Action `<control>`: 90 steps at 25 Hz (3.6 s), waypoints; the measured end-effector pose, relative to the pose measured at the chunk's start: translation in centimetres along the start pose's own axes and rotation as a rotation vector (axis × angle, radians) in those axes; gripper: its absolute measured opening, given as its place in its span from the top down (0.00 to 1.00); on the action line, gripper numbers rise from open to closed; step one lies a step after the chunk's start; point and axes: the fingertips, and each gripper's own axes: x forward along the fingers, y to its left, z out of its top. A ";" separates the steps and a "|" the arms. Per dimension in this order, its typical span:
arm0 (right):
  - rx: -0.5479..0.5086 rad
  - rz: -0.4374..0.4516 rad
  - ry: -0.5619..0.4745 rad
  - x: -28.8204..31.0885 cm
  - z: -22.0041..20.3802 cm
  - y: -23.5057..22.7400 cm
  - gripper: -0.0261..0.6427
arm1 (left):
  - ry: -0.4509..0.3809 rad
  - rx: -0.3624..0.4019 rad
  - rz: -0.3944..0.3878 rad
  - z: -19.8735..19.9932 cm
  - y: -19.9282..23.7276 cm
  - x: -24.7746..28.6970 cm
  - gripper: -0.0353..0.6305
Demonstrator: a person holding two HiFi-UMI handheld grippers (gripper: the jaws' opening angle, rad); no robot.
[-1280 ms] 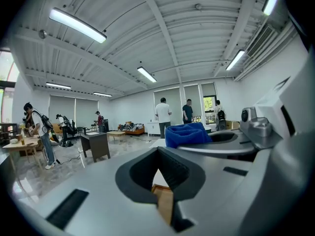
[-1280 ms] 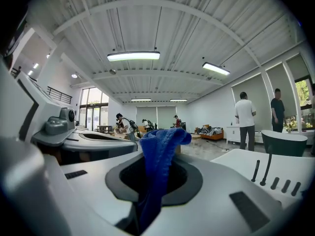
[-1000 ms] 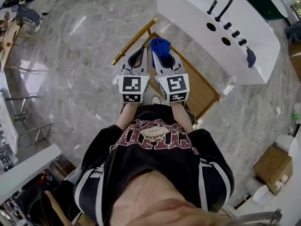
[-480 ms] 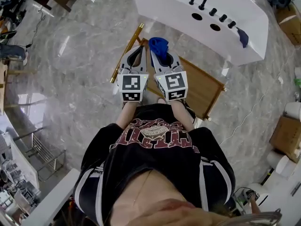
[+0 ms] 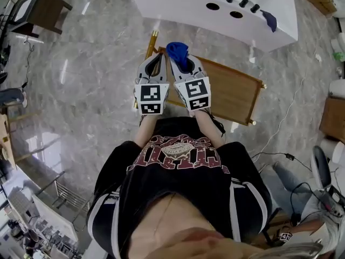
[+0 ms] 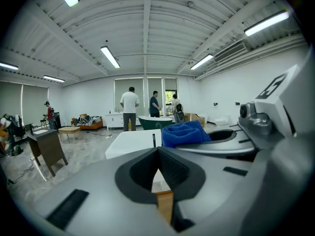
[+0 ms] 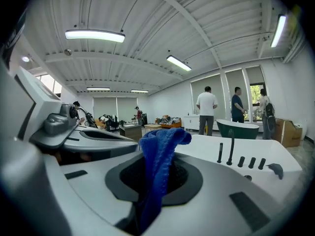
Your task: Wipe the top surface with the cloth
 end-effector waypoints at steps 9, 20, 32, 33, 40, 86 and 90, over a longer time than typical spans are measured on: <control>0.036 -0.073 0.113 3.7 -4.8 -2.0 0.88 | 0.101 -0.030 -0.073 -5.9 1.5 3.1 0.88; 0.108 -0.100 0.234 7.5 -11.4 -3.3 0.88 | 0.239 -0.054 -0.149 -13.4 0.9 5.5 0.88; 0.116 -0.041 0.387 13.6 -19.4 -2.0 0.88 | 0.413 -0.028 -0.215 -22.3 0.6 6.1 0.88; 0.126 -0.037 0.396 14.1 -20.0 -2.0 0.88 | 0.421 -0.023 -0.219 -23.0 0.4 6.1 0.88; 0.177 -0.014 0.479 17.1 -24.2 -1.2 0.88 | 0.518 -0.051 -0.233 -28.6 -1.3 5.8 0.88; 0.193 -0.113 0.597 15.4 -29.7 -6.2 0.88 | 0.737 0.257 -0.310 -36.4 -4.3 5.7 0.88; 0.202 -0.118 0.590 15.0 -29.8 -6.4 0.88 | 0.719 0.264 -0.296 -36.3 -4.3 5.7 0.88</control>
